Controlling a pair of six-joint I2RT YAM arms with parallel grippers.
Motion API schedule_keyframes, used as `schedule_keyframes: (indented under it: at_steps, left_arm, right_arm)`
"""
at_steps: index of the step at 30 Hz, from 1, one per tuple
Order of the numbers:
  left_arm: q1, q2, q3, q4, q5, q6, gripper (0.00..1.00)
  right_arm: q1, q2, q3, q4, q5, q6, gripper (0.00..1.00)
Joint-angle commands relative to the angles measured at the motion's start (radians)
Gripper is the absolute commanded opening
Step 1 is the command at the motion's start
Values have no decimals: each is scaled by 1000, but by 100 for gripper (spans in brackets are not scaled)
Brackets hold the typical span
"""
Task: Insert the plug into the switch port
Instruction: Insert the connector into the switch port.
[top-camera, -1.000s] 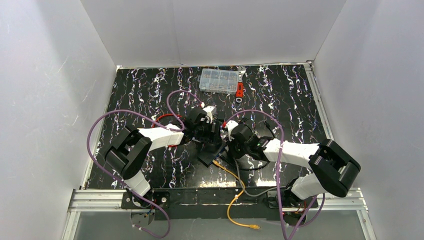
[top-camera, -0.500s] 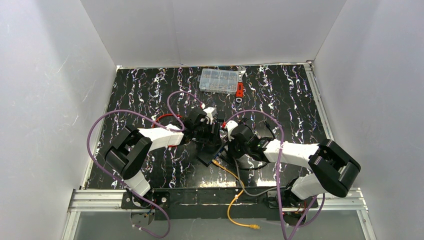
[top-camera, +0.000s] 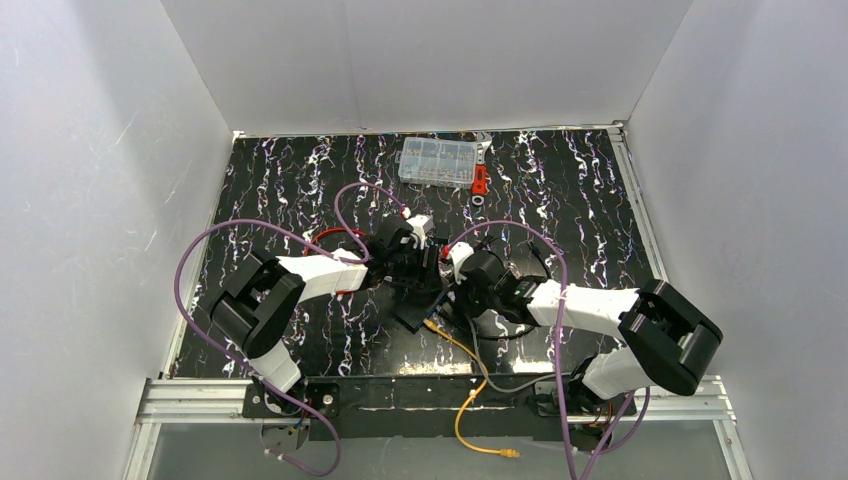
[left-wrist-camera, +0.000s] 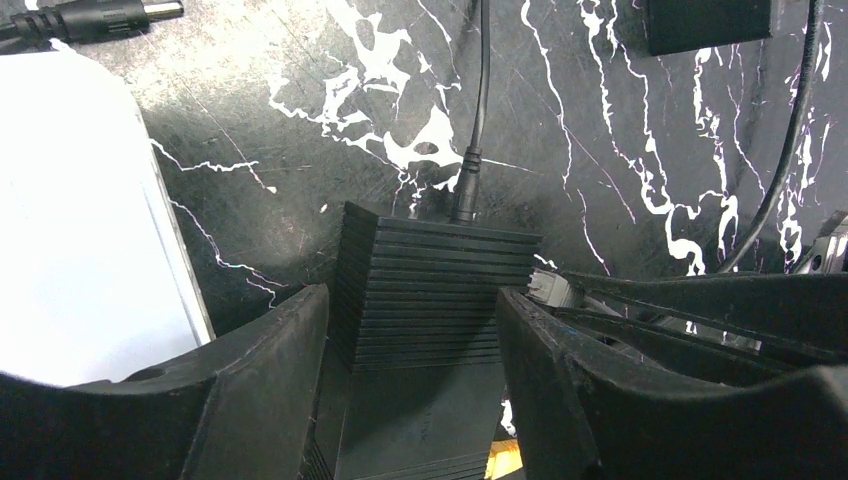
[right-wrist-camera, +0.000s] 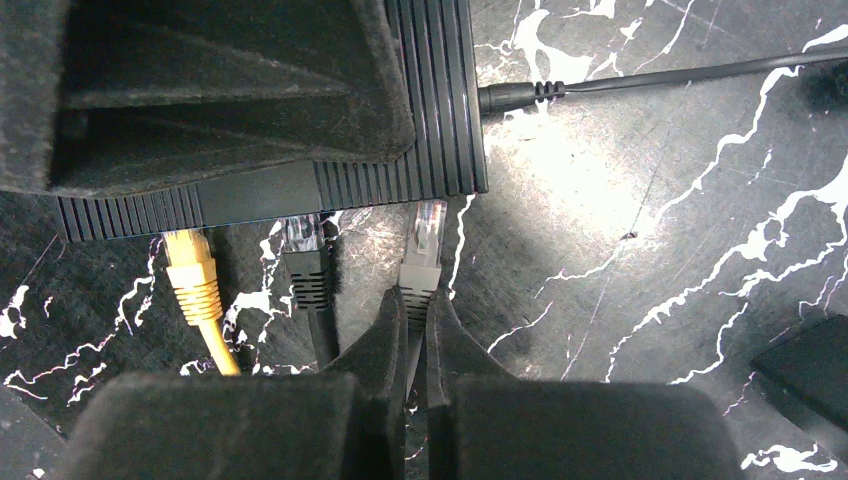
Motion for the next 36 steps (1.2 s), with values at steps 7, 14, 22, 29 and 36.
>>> schedule_keyframes:
  at_steps: [7,14,22,29,36]
  left_arm:
    - [6,20,-5,-29,38,7,59]
    - [5,17,-27,-25,53,5,56]
    - [5,14,-65,10,86,-2,54]
    - [6,19,-84,27,128,21,51]
    - [3,17,-104,39,149,37,49]
  right_arm:
    - [49,13,20,69,59,-62,1]
    - [53,17,19,106,82,-102,1]
    - [53,36,50,128,69,-156,1]
    - [53,56,85,148,33,-236,1]
    - [50,59,124,164,39,-261,1]
